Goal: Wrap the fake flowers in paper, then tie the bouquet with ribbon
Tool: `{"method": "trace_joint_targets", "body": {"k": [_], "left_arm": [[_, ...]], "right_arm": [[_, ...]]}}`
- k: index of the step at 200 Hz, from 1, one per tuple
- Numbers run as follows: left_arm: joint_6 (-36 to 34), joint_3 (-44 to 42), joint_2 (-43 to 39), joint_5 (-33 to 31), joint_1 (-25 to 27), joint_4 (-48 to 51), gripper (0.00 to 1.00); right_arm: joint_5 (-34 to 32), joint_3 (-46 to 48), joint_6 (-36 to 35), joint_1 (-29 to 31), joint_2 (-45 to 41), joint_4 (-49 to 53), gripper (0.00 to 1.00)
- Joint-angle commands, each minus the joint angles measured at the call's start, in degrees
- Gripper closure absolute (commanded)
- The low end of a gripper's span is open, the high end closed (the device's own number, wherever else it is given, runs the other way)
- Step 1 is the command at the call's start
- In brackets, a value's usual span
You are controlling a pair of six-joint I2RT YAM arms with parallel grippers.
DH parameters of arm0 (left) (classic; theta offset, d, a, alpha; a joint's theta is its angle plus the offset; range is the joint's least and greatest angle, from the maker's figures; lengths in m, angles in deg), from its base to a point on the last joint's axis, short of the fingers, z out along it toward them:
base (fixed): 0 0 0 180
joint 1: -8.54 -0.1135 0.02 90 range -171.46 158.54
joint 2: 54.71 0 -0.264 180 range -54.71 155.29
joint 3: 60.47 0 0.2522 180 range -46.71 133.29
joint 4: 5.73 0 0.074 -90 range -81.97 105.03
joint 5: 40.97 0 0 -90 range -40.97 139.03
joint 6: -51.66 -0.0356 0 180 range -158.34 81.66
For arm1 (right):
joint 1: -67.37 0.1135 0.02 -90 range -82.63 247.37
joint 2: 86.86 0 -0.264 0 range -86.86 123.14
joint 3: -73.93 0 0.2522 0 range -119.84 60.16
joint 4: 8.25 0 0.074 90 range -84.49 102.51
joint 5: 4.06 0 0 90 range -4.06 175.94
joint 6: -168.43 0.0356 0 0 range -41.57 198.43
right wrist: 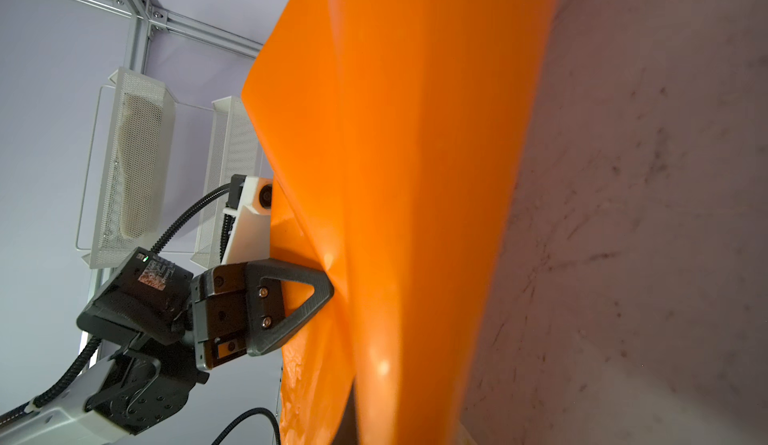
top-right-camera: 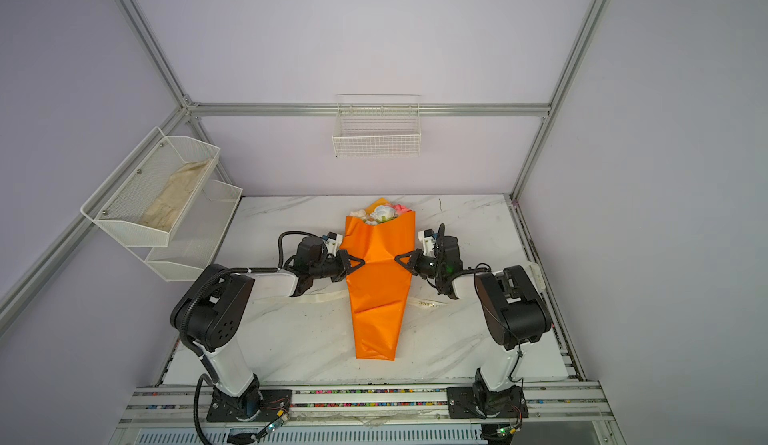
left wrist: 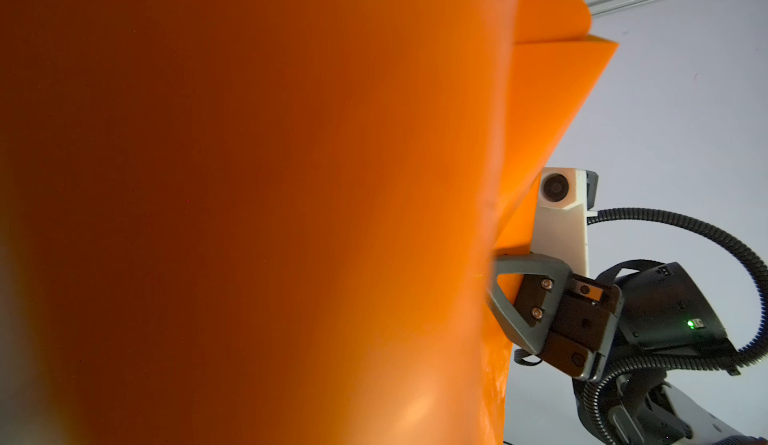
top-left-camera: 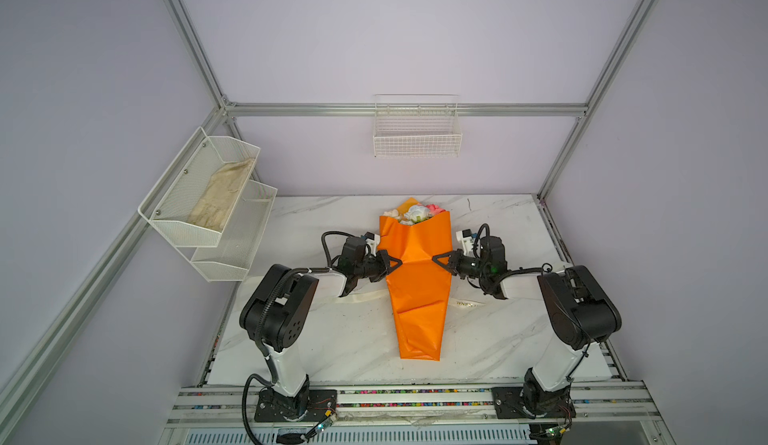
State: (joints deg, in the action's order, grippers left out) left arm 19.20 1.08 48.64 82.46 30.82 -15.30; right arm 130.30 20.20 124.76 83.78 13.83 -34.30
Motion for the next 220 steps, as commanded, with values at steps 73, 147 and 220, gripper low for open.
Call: {"method": "trace_joint_targets", "body": {"k": [73,147,220], "left_arm": [[-2.57,-1.75,4.59,-5.04,-1.19,0.12,1.00],[-1.55,-0.35,5.94,-4.67,-1.17,-3.09,0.99],[-6.11,3.81,5.31,-4.57,-1.19,3.36,0.97]], "right_arm": [[-3.16,-1.07,-2.87,-0.45,8.74,-0.24,0.95],[-3.61,-3.39,-3.02,-0.55,10.50,0.29,0.94],[-5.42,-3.27,-3.03,-0.67,9.97,0.90,0.95]]}}
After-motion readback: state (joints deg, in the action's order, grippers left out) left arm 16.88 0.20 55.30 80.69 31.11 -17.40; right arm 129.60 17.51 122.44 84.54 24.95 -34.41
